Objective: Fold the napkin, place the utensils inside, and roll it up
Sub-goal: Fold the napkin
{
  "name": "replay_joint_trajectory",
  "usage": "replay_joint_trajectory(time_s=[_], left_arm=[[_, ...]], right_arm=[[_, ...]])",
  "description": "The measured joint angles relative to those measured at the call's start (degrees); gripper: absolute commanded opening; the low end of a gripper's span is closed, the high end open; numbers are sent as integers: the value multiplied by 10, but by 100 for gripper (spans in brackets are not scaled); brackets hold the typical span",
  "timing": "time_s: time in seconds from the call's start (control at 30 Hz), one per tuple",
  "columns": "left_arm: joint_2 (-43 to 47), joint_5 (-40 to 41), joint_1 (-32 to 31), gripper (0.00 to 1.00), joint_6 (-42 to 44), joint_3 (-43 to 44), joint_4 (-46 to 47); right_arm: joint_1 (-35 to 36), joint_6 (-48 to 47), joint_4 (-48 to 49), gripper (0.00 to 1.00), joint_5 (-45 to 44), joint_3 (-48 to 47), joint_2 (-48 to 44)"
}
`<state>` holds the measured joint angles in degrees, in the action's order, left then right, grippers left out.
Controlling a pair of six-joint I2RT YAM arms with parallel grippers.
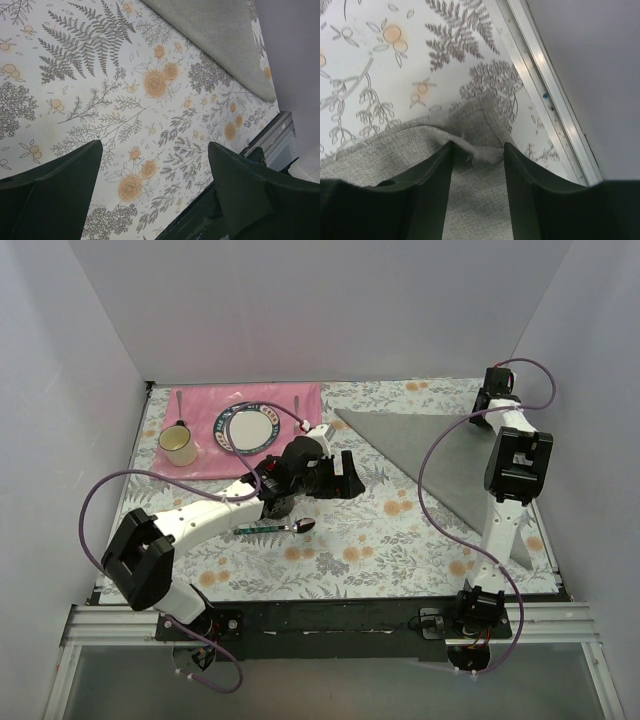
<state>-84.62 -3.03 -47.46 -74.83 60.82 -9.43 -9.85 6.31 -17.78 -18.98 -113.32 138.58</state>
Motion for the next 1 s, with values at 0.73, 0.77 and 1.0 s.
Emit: replay_joint_trajectory(time_s=[0.73, 0.77, 1.0], left_arm=[[-263, -65, 96, 31, 14, 272, 51], [-287, -74, 99, 29, 15, 289, 62], [-461, -113, 112, 24, 22, 422, 115]], right_arm=[[104, 52, -33, 66, -21, 311, -273], [108, 55, -31, 65, -16, 325, -284], [156, 66, -30, 54, 68, 405, -340]])
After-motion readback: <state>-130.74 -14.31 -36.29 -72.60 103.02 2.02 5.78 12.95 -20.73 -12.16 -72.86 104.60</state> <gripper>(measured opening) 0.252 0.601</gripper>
